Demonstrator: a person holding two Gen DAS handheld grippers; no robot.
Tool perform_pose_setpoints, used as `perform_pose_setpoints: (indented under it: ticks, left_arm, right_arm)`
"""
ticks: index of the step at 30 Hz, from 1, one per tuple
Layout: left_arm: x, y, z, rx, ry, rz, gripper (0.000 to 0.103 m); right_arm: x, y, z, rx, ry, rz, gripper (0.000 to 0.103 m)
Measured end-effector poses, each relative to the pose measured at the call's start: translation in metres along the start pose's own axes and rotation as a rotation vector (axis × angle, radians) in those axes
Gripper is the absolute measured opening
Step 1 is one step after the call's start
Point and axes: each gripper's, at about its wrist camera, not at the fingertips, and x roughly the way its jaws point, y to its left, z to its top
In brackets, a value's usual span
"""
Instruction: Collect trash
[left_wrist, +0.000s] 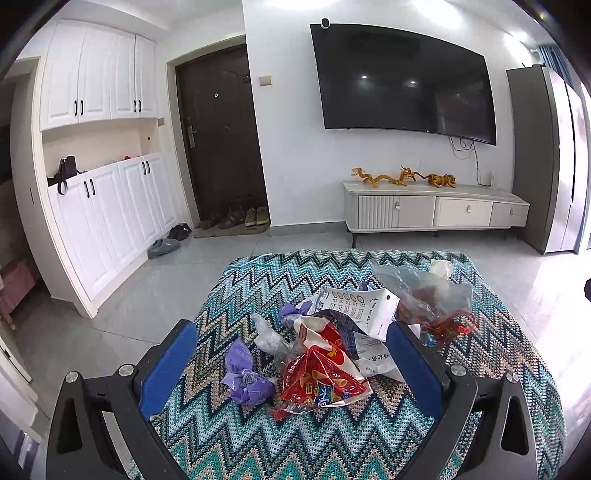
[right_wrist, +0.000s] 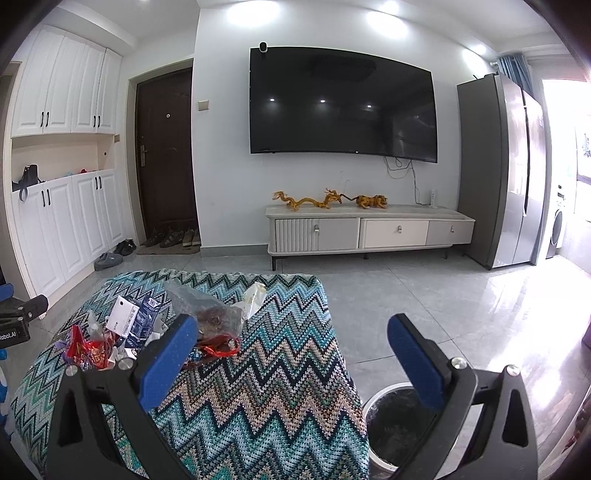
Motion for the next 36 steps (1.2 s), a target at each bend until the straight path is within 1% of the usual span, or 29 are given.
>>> perform_pose_setpoints:
  ticks: [4,7,10,14,17,18,20,22,23,25,27,30,33,34,36]
  left_arm:
    - [-0.001,0.001,0.0,0.001,0.001,0.002,0.103]
    - [0.0,0.012,0.003,-0.013,0.0,0.023,0.103]
    - [0.006,0.032,0.009,-0.024,-0.002,0.086,0.103]
    - [0.014,0.07,0.019,-0.051,0.002,0.179,0.103]
    - [0.019,0.095,0.021,-0.068,0.02,0.22,0.103]
    - [0.02,0.101,0.021,-0.073,0.027,0.219,0.103]
    - [0.023,0.107,0.02,-0.078,0.048,0.188,0.103]
    - [0.026,0.105,0.015,-0.065,0.066,0.13,0.103]
    - [0.028,0.1,0.011,-0.053,0.077,0.09,0.102]
    - [0.032,0.085,0.001,-0.027,0.107,-0.019,0.099]
    - [0.039,0.067,-0.008,0.004,0.137,-0.107,0.097]
    - [0.053,0.04,-0.02,0.052,0.18,-0.207,0.092]
    - [0.068,0.024,-0.027,0.068,0.213,-0.266,0.091]
    - [0.073,0.022,-0.028,0.065,0.224,-0.275,0.091]
    - [0.083,0.018,-0.03,0.05,0.248,-0.289,0.09]
  right_arm:
    - [-0.001,0.002,-0.001,-0.004,0.001,0.004,0.103]
    - [-0.001,0.002,-0.001,-0.007,0.005,0.012,0.103]
    - [-0.001,0.002,0.0,-0.012,0.012,0.024,0.103]
    - [0.002,0.001,0.002,-0.017,0.026,0.032,0.103]
    - [0.008,0.001,0.003,-0.012,0.049,0.042,0.103]
    - [0.01,0.001,0.004,-0.013,0.059,0.048,0.103]
    - [0.014,0.003,0.003,-0.021,0.078,0.066,0.103]
    - [0.019,0.006,0.003,-0.029,0.099,0.092,0.103]
    - [0.021,0.008,0.004,-0.03,0.11,0.113,0.103]
    - [0.027,0.013,0.003,-0.031,0.133,0.165,0.103]
    - [0.034,0.021,0.004,-0.024,0.163,0.237,0.103]
    - [0.05,0.034,0.006,0.011,0.215,0.386,0.103]
    - [0.069,0.052,0.012,0.022,0.264,0.503,0.099]
    - [0.076,0.061,0.013,0.024,0.281,0.536,0.095]
    - [0.094,0.08,0.014,0.023,0.32,0.591,0.093]
